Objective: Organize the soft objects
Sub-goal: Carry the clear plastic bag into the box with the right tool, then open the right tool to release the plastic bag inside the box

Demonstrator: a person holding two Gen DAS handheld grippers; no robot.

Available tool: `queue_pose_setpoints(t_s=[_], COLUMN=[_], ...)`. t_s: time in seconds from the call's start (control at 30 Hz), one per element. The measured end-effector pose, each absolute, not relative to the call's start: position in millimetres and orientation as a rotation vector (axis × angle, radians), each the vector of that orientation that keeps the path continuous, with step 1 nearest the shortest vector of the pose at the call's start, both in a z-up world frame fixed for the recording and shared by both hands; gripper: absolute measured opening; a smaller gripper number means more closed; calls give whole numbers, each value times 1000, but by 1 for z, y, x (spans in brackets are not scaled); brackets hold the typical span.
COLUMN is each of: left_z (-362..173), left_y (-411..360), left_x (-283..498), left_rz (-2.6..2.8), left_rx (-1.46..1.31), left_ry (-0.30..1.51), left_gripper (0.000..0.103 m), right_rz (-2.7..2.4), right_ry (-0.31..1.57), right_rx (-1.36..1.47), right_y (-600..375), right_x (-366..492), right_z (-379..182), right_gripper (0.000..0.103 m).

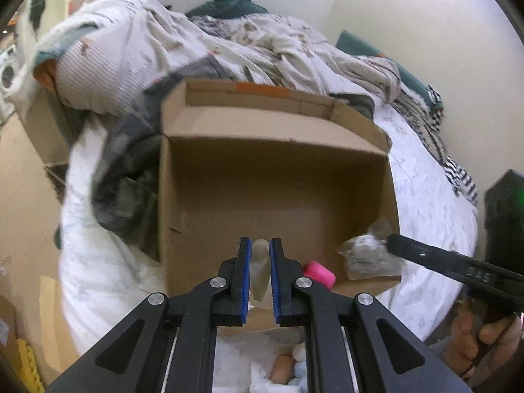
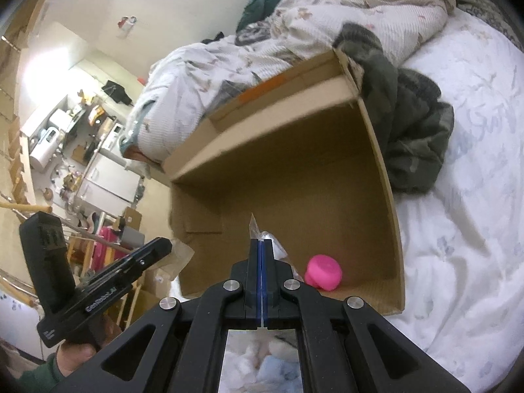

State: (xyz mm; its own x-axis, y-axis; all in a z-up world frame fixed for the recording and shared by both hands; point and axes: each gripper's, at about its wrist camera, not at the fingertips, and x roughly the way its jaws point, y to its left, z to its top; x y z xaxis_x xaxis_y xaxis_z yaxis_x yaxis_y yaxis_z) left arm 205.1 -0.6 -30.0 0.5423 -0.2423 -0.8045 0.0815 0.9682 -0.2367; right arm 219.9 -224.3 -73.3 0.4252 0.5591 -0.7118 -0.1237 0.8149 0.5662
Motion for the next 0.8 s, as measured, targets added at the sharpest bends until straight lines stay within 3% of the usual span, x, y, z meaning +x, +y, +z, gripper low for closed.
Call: queue_pose_setpoints(t_s=[0.53, 0.73, 0.8], left_z=[-84, -89, -87], left_y=[-4, -3, -4], left_x=[213, 214, 213], left_rz=[-252, -212, -196], left_rx=[-273, -273, -262], left_ry=[1111, 1140, 1134], left_gripper=[11, 32, 54], right_rz=[444, 462, 463], right_ry=[1114, 1144, 1154], right_rx=[452, 446, 440], right_y=[-217, -210, -208], right_x=[230, 231, 231], right_z=[-100, -108, -110], right_gripper=[2, 2, 2])
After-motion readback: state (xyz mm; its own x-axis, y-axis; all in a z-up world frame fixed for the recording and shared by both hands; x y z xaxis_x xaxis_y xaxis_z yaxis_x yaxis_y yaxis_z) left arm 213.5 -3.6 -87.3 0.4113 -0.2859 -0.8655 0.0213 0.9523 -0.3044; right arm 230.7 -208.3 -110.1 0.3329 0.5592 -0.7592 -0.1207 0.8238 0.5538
